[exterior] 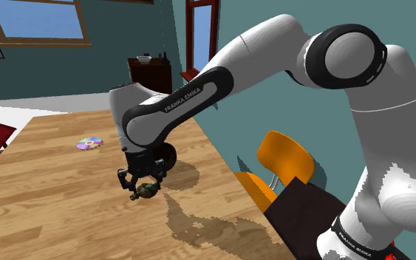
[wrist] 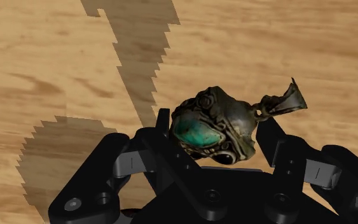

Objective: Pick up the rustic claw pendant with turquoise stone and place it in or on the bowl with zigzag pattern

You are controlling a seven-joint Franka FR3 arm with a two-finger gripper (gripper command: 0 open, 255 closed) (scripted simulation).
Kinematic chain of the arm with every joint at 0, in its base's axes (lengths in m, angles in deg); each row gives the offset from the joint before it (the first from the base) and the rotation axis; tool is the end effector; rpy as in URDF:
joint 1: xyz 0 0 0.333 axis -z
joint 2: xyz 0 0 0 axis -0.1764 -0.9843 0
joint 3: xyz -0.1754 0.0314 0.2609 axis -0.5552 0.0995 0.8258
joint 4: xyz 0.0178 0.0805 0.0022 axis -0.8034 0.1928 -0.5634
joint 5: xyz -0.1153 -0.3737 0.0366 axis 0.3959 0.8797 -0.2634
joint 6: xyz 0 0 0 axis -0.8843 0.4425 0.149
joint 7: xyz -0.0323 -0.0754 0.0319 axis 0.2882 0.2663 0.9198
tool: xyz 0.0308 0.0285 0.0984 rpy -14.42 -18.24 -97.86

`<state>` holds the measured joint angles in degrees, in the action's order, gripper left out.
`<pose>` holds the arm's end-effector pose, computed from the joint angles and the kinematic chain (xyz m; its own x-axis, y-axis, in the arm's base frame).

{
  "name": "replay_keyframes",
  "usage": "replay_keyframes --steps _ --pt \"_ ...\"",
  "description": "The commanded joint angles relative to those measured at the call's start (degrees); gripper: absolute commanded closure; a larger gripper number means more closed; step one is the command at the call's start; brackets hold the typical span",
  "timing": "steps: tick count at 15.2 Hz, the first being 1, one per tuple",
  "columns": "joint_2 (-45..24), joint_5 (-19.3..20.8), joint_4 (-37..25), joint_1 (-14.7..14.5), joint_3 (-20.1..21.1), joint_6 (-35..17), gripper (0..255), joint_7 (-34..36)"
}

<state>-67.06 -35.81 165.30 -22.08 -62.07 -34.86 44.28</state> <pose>0.5522 0.3682 0.2886 0.9283 -0.3413 -0.1476 -0.3394 -0.9398 0.0388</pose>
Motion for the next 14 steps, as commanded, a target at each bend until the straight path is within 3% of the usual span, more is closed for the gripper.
replay_keyframes --steps 1,14 --pt "0.77 -0.34 -0.58 0.19 0.21 1.33 255 -0.19" --pt "5.11 -2.22 -4.47 0.81 1.37 9.25 255 -0.75"
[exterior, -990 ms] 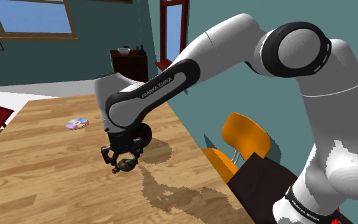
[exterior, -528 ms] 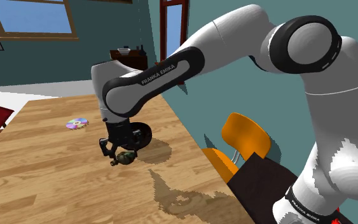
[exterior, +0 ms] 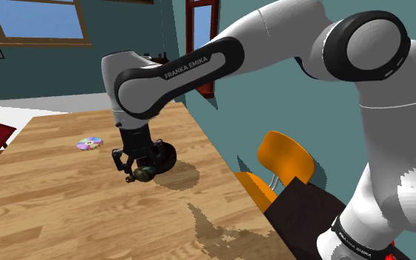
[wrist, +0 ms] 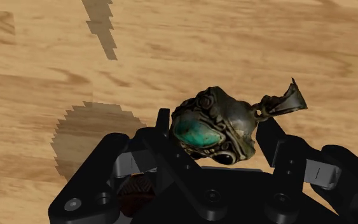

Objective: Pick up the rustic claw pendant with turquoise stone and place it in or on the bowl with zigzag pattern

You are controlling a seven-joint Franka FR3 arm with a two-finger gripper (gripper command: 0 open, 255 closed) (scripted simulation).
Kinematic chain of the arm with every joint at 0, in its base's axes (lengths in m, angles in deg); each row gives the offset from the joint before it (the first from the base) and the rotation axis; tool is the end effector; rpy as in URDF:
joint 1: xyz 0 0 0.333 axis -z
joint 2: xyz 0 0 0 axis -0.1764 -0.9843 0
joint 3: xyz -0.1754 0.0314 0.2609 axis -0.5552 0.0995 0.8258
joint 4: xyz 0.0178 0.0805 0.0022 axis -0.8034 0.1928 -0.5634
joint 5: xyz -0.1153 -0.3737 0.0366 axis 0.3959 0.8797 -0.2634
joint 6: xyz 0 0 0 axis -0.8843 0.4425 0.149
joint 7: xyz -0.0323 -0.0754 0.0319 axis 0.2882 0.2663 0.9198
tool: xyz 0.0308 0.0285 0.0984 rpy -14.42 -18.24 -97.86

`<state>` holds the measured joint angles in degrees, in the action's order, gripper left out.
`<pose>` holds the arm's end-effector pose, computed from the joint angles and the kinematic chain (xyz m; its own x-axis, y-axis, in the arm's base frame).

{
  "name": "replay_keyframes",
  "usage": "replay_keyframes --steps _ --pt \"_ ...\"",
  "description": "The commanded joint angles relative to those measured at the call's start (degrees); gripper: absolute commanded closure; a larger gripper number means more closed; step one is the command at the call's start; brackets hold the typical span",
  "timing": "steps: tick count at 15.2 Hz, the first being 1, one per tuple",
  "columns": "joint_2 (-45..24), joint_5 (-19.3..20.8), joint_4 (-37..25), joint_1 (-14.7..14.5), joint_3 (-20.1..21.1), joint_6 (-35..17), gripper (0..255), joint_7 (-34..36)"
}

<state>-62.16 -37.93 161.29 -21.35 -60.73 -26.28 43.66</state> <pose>0.5524 0.3685 0.3636 0.9282 -0.3415 -0.1476 -0.3396 -0.9398 0.0387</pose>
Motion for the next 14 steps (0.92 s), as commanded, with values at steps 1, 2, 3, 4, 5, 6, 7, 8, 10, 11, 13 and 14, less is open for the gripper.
replay_keyframes --steps 1,2,3,4,5,6,7,8,10,11,13,14 --pt "0.48 -0.23 -0.86 0.11 0.10 1.32 255 -0.16" --pt "0.73 -0.34 -1.27 0.13 0.17 1.97 255 -0.19" --pt "0.98 -0.45 -1.71 0.15 0.24 2.62 255 -0.21" --pt "1.09 -0.50 -1.87 0.16 0.26 2.88 255 -0.22" --pt "0.33 -0.25 -3.22 0.66 -0.15 3.56 255 -1.21" --pt "-0.48 0.00 -4.65 1.14 -0.55 4.26 255 -2.18" --pt "-1.35 0.27 -6.18 1.59 -0.94 5.00 255 -3.14" --pt "-2.28 0.54 -7.82 2.02 -1.35 5.78 255 -4.10" --pt "-4.34 1.11 -11.45 2.78 -2.14 7.47 255 -5.98" --pt "-5.48 1.40 -13.46 3.11 -2.53 8.40 255 -6.92" --pt "-8.01 2.01 -17.94 3.65 -3.33 10.44 255 -8.78" --pt "-9.43 2.33 -20.46 3.85 -3.72 11.58 255 -9.72"
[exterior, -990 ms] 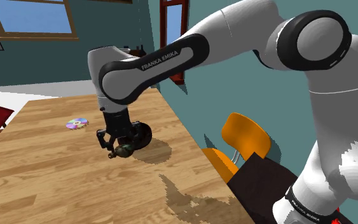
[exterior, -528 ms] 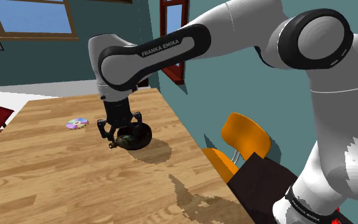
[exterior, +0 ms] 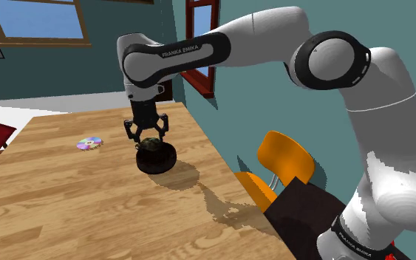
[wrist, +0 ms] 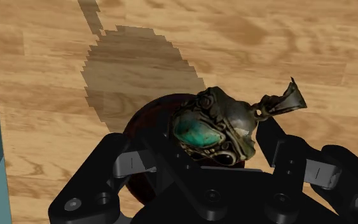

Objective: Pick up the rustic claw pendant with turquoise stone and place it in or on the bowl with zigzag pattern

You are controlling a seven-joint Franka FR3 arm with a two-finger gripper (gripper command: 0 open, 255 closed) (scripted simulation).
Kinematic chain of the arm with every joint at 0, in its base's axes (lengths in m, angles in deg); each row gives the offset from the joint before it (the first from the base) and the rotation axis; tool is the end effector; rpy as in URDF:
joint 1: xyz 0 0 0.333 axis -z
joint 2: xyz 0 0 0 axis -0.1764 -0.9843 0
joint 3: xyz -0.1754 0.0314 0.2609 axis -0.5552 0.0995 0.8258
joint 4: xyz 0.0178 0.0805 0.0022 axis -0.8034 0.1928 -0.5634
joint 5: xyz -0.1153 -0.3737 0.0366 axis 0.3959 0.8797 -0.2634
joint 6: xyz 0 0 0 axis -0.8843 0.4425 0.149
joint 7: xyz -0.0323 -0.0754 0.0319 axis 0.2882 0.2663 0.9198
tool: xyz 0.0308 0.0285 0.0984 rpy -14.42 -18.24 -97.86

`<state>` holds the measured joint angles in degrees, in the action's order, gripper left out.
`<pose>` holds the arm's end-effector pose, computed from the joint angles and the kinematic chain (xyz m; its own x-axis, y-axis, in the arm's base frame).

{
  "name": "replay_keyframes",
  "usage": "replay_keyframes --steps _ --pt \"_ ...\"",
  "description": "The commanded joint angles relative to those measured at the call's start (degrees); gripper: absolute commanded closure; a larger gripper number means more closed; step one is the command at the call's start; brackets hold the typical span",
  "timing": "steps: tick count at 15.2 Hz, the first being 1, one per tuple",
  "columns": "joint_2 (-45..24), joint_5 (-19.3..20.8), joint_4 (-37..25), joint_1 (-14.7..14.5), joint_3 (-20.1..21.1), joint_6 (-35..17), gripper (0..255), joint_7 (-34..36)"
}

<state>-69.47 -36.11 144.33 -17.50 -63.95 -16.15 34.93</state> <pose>0.6423 0.2922 0.3940 0.9281 -0.3418 -0.1478 -0.3399 -0.9397 0.0385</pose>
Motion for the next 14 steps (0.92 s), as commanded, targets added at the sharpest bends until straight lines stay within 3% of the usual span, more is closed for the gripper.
replay_keyframes --steps 1,5,14 --pt "-3.65 0.84 -6.24 0.17 -0.91 2.68 255 -1.93" --pt "-10.92 2.16 -19.44 0.08 -2.49 8.55 255 -5.59" --pt "-11.39 2.41 -13.11 0.94 -2.66 1.93 255 -5.38"
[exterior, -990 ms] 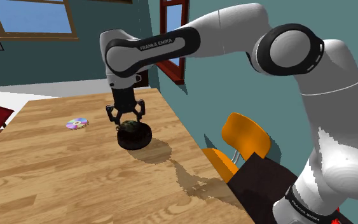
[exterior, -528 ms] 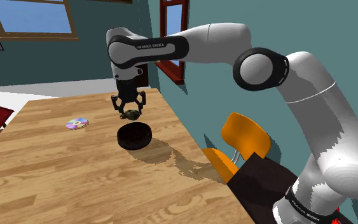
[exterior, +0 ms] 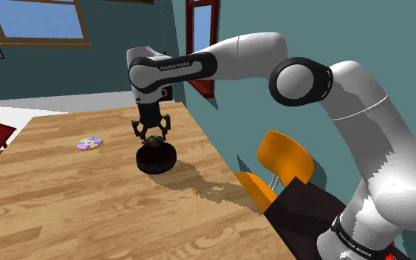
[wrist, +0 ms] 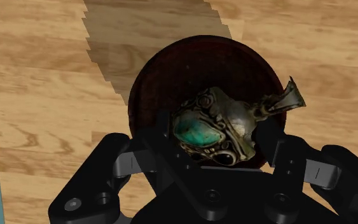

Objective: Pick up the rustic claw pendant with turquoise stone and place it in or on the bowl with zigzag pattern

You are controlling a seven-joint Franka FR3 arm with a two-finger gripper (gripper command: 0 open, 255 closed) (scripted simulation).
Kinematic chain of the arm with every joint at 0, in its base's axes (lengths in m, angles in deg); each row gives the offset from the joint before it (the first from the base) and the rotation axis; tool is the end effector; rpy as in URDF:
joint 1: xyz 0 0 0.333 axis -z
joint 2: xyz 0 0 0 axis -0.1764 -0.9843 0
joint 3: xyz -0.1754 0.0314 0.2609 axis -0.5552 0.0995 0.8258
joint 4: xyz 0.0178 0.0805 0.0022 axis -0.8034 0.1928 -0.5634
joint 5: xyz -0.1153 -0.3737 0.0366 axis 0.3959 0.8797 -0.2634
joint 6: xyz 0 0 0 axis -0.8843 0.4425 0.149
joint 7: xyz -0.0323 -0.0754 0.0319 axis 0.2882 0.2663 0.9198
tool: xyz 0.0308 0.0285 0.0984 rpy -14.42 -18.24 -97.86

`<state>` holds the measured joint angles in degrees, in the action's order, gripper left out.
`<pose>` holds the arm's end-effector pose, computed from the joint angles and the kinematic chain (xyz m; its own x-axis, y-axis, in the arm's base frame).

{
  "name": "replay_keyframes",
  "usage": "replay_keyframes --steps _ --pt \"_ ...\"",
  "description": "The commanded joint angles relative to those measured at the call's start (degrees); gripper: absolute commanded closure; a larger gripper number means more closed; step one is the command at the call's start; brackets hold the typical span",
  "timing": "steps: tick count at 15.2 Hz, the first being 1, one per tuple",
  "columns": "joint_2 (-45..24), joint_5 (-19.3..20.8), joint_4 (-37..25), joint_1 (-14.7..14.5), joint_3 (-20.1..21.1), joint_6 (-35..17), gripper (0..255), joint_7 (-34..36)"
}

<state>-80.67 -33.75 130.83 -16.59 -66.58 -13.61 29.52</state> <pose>0.7034 0.2446 0.3539 0.9281 -0.3414 -0.1484 -0.3394 -0.9398 0.0396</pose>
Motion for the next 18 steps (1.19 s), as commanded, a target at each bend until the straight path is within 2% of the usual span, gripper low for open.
replay_keyframes --steps 1,6,13,14,18 --pt "-0.33 0.10 0.93 0.08 -0.07 -1.28 255 0.05" --pt "-1.33 0.39 3.26 0.28 -0.29 -4.55 255 0.15" --pt "-1.33 0.39 3.26 0.28 -0.29 -4.55 255 0.15" --pt "-1.33 0.39 3.26 0.28 -0.29 -4.55 0 0.15" --pt "-1.33 0.39 3.27 0.28 -0.29 -4.55 0 0.15"
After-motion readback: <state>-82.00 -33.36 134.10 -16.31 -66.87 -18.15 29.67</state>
